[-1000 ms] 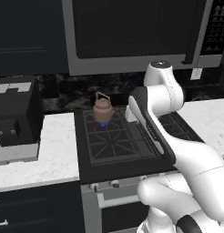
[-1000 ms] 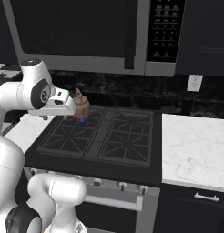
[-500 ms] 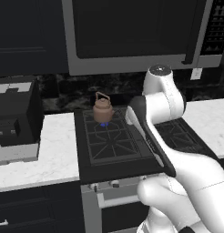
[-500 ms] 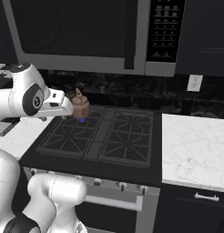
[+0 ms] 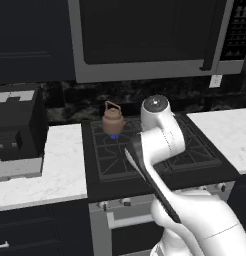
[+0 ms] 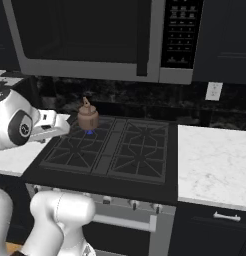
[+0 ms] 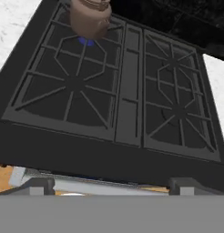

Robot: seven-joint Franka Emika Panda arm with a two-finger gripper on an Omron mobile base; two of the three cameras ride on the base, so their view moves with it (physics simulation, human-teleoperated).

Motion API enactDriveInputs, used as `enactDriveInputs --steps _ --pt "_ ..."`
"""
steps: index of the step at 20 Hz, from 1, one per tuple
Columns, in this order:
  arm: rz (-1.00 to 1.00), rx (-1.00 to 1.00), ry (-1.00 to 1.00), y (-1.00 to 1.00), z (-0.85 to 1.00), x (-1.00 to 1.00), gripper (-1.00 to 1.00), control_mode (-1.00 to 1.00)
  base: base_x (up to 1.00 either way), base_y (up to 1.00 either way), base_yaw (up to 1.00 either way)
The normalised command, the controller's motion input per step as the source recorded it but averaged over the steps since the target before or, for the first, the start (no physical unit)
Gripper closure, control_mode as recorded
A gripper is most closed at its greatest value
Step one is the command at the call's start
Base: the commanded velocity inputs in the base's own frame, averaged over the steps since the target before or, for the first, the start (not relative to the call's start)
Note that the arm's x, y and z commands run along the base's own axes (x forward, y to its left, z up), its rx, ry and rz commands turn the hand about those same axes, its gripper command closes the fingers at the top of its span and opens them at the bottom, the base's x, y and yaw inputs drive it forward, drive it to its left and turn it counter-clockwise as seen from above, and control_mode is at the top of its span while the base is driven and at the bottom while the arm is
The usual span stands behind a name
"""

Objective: Turn off the rear left burner of the stove.

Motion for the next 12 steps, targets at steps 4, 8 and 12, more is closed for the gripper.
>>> enactDriveInputs --steps 4,8,12 --pt "0.08 -0.32 0.04 0.98 -0.98 -0.11 -1.0 -1.0 0.0 0.0 0.0" --pt "0.12 -0.3 0.08 0.97 -1.0 -0.17 -1.0 -1.0 0.0 0.0 0.0" --pt "0.12 -0.27 0.12 0.87 -1.0 -0.01 -1.0 -1.0 0.0 0.0 0.0"
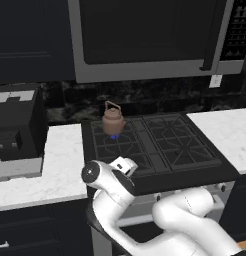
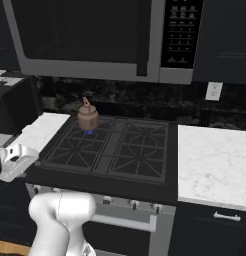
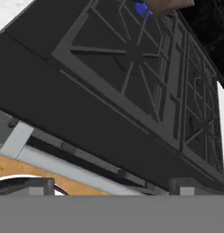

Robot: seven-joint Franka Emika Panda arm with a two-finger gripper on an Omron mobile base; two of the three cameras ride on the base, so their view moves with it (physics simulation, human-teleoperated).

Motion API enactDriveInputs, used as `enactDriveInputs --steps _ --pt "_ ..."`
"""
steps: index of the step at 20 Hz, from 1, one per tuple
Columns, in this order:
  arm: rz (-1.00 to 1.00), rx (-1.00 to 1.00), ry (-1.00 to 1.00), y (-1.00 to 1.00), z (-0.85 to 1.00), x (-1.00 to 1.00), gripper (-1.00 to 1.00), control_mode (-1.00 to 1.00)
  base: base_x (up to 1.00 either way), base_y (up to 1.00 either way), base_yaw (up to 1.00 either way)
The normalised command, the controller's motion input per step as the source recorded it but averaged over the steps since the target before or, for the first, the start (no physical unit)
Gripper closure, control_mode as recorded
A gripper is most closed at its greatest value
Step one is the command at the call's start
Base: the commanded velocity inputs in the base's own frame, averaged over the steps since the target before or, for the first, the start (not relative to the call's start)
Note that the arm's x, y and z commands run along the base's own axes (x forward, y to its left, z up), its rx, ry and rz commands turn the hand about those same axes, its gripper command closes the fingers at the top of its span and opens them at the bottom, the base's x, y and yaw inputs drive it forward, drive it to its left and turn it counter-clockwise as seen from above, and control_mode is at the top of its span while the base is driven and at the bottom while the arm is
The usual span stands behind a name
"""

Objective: Turn off the rear left burner of the stove.

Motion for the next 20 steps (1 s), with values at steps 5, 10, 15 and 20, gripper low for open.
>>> enactDriveInputs --steps 5,10,15,20 --pt "0.09 -0.24 0.09 0.61 -0.92 0.0 -1.0 -1.0 0.0 0.0 0.0" --pt "0.03 -0.19 0.0 0.18 -0.74 0.17 -1.0 -1.0 0.0 0.0 0.0" --pt "0.0 -0.15 -0.03 0.02 -0.65 0.12 -1.0 -1.0 0.0 0.0 0.0" --pt "0.0 -0.14 -0.11 0.0 -0.38 0.22 -1.0 -1.0 0.0 0.0 0.0"
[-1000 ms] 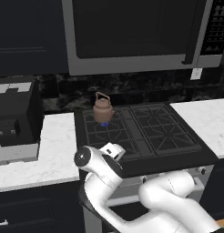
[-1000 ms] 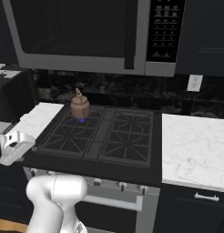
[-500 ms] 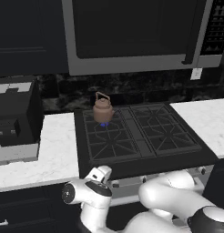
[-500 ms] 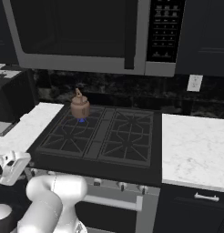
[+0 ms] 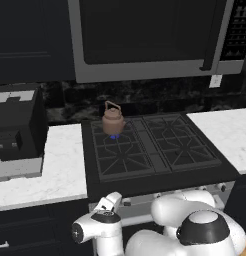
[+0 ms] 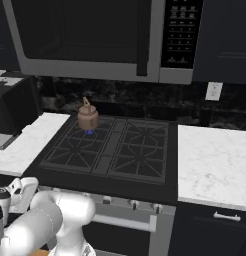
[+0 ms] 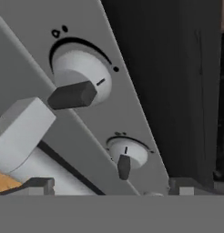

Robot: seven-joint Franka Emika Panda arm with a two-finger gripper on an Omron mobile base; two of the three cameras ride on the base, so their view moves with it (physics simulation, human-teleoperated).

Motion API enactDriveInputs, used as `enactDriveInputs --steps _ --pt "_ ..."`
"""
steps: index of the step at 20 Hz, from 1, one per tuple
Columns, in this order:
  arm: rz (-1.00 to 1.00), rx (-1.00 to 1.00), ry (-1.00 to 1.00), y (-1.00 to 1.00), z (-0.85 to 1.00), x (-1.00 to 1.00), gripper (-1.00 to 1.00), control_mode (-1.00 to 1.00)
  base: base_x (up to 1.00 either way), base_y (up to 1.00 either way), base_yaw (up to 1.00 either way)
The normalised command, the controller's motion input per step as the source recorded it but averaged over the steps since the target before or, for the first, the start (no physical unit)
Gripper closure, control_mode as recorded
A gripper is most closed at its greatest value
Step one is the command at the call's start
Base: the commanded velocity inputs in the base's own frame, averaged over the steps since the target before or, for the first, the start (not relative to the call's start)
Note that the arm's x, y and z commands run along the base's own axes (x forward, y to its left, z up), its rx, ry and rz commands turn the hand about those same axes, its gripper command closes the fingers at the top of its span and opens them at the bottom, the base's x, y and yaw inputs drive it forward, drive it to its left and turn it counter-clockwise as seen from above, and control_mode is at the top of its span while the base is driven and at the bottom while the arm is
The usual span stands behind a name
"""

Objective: Turn off the rear left burner of the stove.

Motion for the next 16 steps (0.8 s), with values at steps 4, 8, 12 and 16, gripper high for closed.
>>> enactDriveInputs --steps 4,8,12,16 --pt "-0.01 -0.2 -0.13 0.0 -0.34 0.22 -1.0 -1.0 0.0 0.0 0.0" --pt "-0.04 -0.15 -0.18 -0.09 -0.2 0.02 -1.0 -1.0 0.0 0.0 0.0" --pt "0.0 -0.07 -0.12 -0.07 -0.04 0.0 -1.0 -1.0 0.0 0.0 0.0" --pt "0.0 -0.02 -0.13 -0.21 0.0 0.0 -1.0 -1.0 0.0 0.0 0.0"
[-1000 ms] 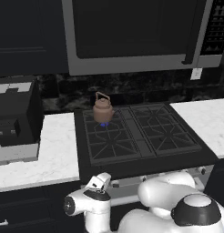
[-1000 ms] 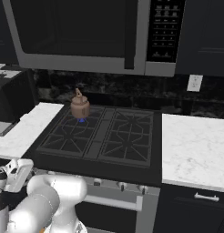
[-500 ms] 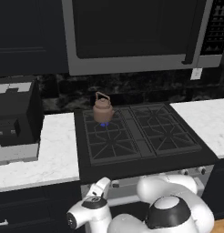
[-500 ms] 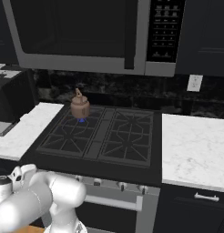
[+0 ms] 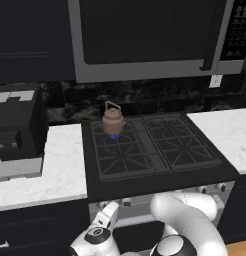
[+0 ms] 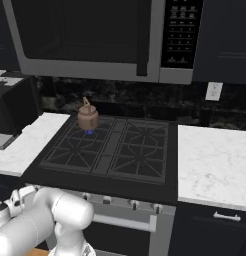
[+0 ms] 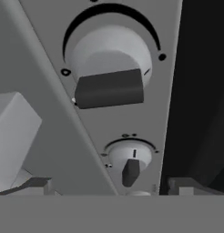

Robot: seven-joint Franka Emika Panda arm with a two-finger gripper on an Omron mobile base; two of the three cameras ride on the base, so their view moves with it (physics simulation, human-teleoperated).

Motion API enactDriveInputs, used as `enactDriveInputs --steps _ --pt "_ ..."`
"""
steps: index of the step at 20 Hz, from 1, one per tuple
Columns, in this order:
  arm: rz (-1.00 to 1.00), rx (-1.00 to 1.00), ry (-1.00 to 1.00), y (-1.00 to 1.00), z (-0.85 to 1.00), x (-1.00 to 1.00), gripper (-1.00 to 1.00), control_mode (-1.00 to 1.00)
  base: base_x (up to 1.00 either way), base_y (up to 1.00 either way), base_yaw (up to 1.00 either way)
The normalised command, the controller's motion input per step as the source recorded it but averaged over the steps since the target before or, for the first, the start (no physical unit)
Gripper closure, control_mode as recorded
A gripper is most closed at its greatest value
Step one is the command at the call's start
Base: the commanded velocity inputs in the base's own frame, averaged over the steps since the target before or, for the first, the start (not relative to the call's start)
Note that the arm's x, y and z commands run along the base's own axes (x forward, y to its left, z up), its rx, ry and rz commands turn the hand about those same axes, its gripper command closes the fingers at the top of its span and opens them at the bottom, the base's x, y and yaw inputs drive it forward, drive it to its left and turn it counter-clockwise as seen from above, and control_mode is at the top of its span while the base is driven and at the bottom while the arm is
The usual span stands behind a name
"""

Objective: Turn off the rear left burner of the stove.

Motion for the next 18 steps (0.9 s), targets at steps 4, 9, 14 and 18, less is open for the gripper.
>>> enactDriveInputs --steps 4,9,14,18 --pt "0.05 0.0 -0.13 -0.43 0.0 0.01 -1.0 -1.0 0.0 0.0 0.0" --pt "0.1 0.0 -0.02 -0.58 0.0 0.11 -1.0 -1.0 0.0 0.0 0.0" --pt "0.11 0.0 0.0 -0.54 0.03 0.11 -1.0 -1.0 0.0 0.0 0.0" --pt "0.07 0.07 0.0 -0.64 0.08 0.0 -1.0 -1.0 0.0 0.0 0.0"
